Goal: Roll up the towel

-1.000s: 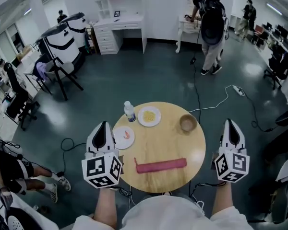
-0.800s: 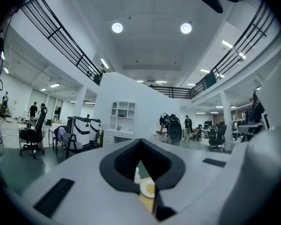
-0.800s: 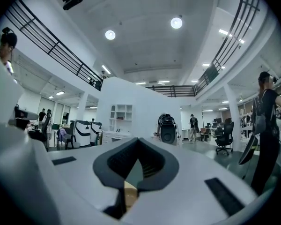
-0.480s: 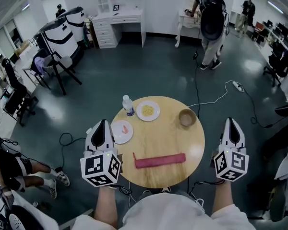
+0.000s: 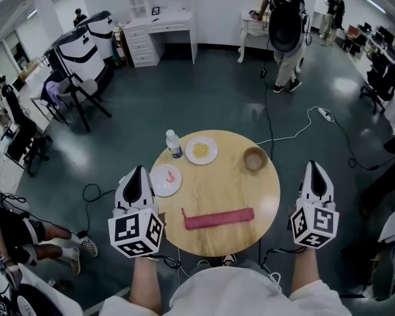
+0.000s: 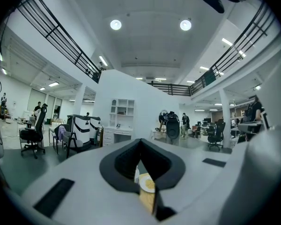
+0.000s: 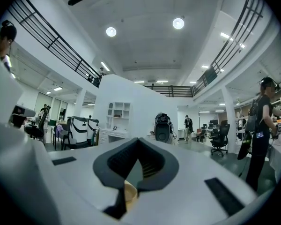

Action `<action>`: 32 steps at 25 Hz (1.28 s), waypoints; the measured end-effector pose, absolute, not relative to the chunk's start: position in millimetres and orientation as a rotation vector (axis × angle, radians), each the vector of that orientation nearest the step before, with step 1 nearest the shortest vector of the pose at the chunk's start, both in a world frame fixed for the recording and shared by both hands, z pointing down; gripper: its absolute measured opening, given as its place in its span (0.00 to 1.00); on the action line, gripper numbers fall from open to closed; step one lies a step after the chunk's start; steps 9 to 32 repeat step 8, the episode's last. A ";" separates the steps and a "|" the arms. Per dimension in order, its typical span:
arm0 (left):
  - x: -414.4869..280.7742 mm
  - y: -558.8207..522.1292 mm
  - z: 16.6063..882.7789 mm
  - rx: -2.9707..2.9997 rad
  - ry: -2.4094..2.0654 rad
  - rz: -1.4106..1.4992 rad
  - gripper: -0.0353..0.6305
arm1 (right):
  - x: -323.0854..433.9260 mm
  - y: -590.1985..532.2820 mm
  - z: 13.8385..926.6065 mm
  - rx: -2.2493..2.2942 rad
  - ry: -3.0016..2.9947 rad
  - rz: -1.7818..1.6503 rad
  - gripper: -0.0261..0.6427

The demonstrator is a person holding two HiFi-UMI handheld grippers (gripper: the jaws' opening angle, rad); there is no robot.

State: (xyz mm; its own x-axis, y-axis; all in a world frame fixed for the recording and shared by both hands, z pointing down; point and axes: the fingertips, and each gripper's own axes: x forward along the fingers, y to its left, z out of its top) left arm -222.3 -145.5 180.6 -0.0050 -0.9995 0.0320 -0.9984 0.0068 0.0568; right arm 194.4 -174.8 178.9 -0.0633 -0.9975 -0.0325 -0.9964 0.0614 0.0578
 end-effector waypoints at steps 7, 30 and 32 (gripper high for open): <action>-216.2 -141.9 178.4 2.169 -2.169 -0.019 0.06 | 196.7 -169.8 176.0 2.131 -2.279 -0.091 0.04; -215.5 -140.8 177.0 2.170 -2.167 -0.019 0.06 | 196.8 -168.3 174.7 2.130 -2.280 -0.090 0.04; -215.5 -140.8 177.0 2.170 -2.167 -0.019 0.06 | 196.8 -168.3 174.7 2.130 -2.280 -0.090 0.04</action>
